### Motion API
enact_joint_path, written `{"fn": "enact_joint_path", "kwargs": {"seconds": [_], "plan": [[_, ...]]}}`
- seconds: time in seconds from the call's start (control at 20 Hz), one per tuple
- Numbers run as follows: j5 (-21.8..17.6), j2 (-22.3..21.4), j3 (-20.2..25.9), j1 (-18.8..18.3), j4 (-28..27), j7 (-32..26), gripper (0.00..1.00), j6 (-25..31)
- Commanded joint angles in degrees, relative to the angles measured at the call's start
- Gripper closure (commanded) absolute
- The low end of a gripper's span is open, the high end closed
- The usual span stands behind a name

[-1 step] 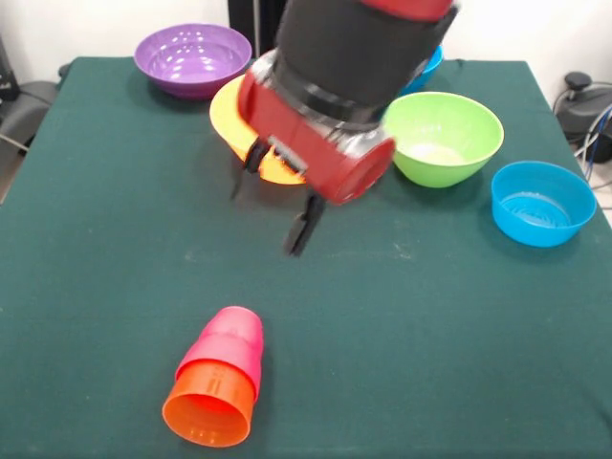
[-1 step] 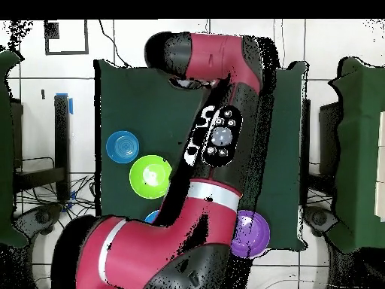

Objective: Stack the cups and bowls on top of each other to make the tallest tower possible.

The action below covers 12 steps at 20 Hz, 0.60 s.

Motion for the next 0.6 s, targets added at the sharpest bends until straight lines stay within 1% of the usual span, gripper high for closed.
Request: {"fn": "enact_joint_path", "kwargs": {"seconds": [0.05,0.25,0.4,0.45,0.6], "plan": [[1.4,7.3,0.3,-2.5,-6.4,16.5,0.00,2.5],[3.2,11.2,-1.2,-4.3,-11.6,18.4,0.00,3.7],[4.8,13.5,-2.1,-5.8,-14.8,18.3,0.00,4.1],[5.5,14.1,-2.5,-6.3,-15.9,18.4,0.00,5.0],[7.2,14.4,-3.4,-6.5,-16.9,19.3,0.00,6.2]]}}
